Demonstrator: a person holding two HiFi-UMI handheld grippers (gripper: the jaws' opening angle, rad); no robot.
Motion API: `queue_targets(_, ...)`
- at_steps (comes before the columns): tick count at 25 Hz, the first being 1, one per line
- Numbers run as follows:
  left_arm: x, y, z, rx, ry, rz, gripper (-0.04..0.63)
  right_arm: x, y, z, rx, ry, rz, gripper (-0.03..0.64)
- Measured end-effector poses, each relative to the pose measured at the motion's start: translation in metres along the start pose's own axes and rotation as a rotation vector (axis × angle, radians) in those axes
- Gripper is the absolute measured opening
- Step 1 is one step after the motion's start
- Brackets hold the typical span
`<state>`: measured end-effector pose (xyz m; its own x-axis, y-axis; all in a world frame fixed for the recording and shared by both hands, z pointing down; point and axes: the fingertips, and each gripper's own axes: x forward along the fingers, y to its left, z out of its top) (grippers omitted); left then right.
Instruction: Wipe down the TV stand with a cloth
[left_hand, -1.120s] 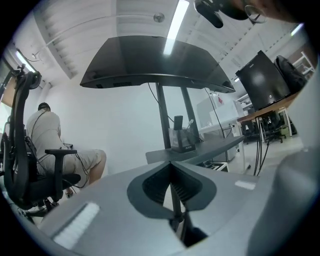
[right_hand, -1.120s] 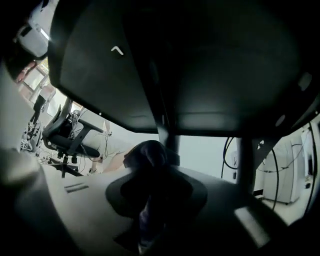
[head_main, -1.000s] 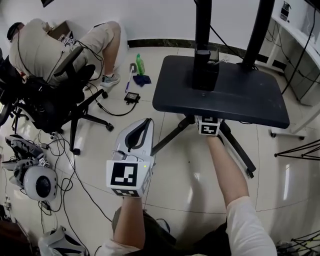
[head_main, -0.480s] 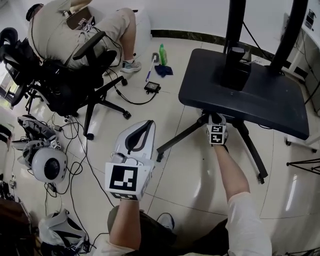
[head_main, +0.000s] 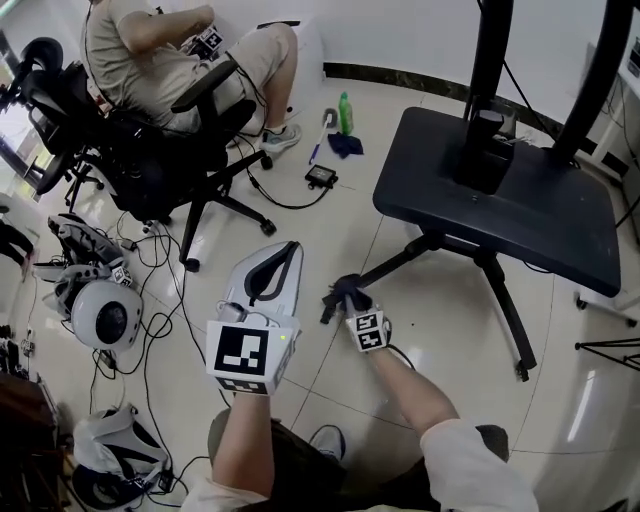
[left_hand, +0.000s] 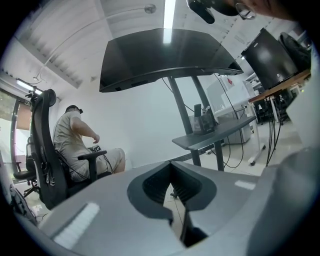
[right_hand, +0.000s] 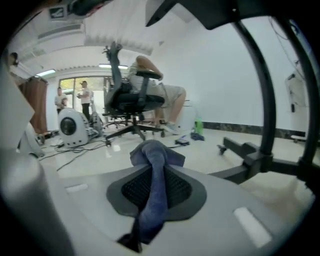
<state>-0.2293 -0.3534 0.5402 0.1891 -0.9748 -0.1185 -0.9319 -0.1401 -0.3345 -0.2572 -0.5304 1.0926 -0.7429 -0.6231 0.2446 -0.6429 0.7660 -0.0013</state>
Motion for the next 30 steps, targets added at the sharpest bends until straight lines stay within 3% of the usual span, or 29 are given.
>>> queue_targets(2, -0.006, -0.007, 0.003, -0.014, 0.038, 0.002, 0.104, 0.0, 0.083, 0.0, -0.035, -0.009, 0.101, 0.057)
queue_targets(4, -0.014, -0.012, 0.014, -0.006, 0.032, -0.008, 0.103, -0.009, 0.129, 0.005, -0.052, 0.005, 0.119, 0.057)
queue_targets(7, -0.011, -0.019, 0.026, 0.031, -0.03, -0.013, 0.103, -0.031, 0.114, 0.037, -0.012, -0.063, 0.052, 0.057)
queue_targets(9, -0.009, -0.019, 0.028, 0.032, -0.045, 0.004, 0.103, -0.071, 0.079, 0.102, 0.026, -0.191, -0.001, 0.057)
queue_targets(13, 0.001, -0.009, 0.03, 0.004, -0.062, 0.008, 0.103, -0.208, 0.017, 0.301, 0.033, -0.524, -0.157, 0.057)
queue_targets(17, 0.017, -0.053, 0.046, -0.11, -0.04, -0.071, 0.103, -0.37, -0.003, 0.424, -0.07, -0.59, -0.27, 0.058)
queue_targets(19, 0.026, -0.092, 0.059, -0.146, -0.015, -0.121, 0.103, -0.442, -0.011, 0.467, -0.146, -0.716, -0.331, 0.058)
queue_targets(22, 0.041, -0.155, 0.081, -0.159, -0.043, -0.224, 0.103, -0.514, -0.029, 0.488, -0.192, -0.807, -0.452, 0.058)
queue_targets(26, 0.047, -0.218, 0.107, -0.195, -0.088, -0.371, 0.103, -0.559, -0.053, 0.475, -0.194, -0.759, -0.574, 0.058)
queue_targets(30, 0.049, -0.238, 0.11, -0.208, -0.094, -0.397, 0.103, -0.571, -0.078, 0.444, -0.168, -0.69, -0.645, 0.058)
